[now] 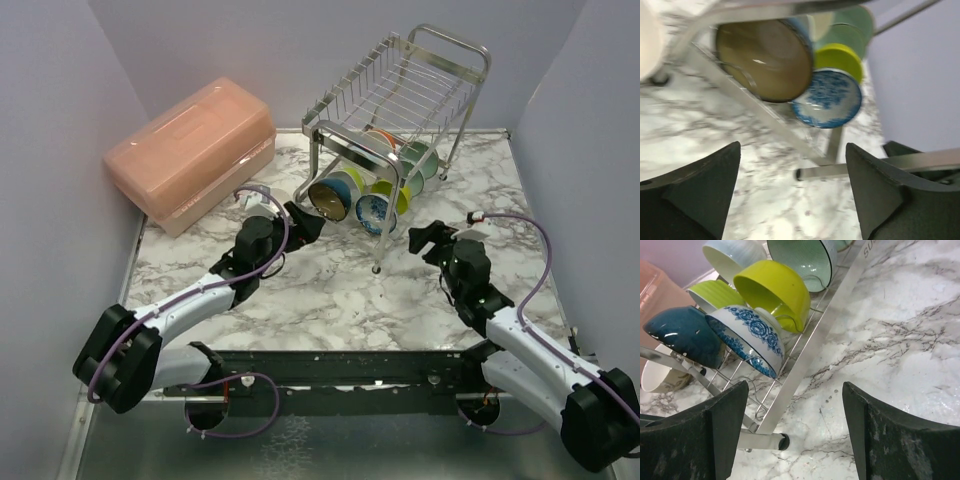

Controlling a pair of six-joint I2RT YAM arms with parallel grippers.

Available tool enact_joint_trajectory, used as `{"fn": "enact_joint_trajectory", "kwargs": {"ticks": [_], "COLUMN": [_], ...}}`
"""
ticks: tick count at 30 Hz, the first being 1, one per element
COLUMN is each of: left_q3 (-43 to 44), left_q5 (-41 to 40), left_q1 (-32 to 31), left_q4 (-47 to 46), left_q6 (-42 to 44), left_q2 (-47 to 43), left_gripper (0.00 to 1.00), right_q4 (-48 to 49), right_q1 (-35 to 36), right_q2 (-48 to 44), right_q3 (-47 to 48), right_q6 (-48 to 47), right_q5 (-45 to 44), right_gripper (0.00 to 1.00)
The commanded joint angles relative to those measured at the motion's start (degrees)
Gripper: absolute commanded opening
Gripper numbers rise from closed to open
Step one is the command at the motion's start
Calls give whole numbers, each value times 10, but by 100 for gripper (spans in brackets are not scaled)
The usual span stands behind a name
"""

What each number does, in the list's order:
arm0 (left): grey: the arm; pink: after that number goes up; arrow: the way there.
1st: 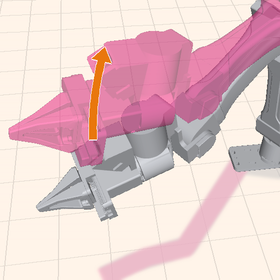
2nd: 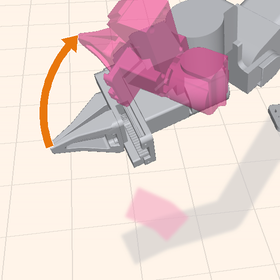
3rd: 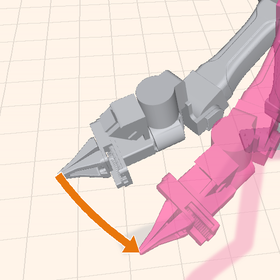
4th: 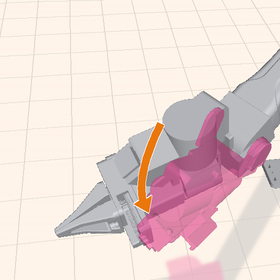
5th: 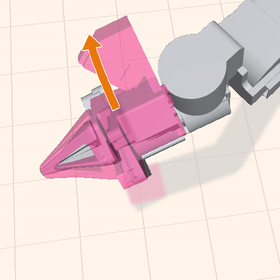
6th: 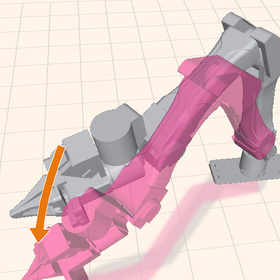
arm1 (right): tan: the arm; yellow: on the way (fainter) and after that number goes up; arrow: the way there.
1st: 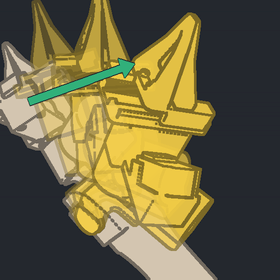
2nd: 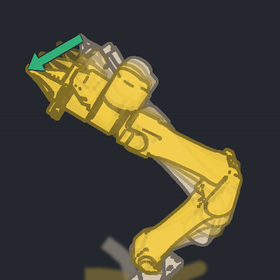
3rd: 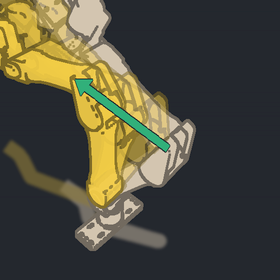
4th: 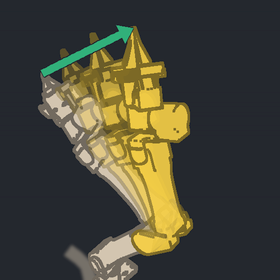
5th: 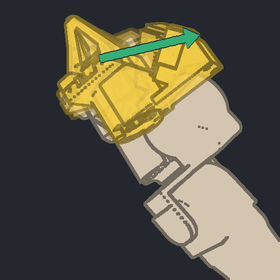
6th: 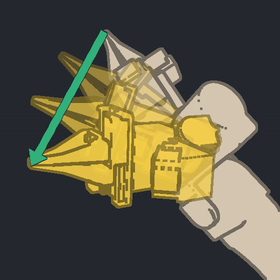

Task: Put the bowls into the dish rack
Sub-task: Pick up the bowl from the center of the board.

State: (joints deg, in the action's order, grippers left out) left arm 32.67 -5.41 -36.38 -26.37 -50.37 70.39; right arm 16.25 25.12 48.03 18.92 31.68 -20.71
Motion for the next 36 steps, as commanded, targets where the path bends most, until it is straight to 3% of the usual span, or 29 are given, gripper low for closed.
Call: {"fn": "enact_joint_trajectory", "kwargs": {"ticks": [1,12,19,27,31,36], "left_q3": [-5,38,60,96,101,99], "left_q5": [-49,-13,41,53,79,106], "left_q1": [40,158,218,244,258,269], "left_q4": [152,204,137,114,86,55], "left_q6": [66,10,-44,-66,-87,-108], "left_q2": [-31,63,145,216,249,276], "left_gripper": [90,93,91,85,78,61], "right_q4": [-27,-59,-85,-113,-113,-123], "right_q1": [-38,-104,-107,-107,-107,-107], "right_q2": [21,66,45,17,-4,-23], "right_q3": [-7,4,5,1,-5,1], "right_q6": [53,89,83,78,71,49], "right_q5": [95,175,177,180,194,232], "right_gripper": [80,80,80,81,81,81]}}
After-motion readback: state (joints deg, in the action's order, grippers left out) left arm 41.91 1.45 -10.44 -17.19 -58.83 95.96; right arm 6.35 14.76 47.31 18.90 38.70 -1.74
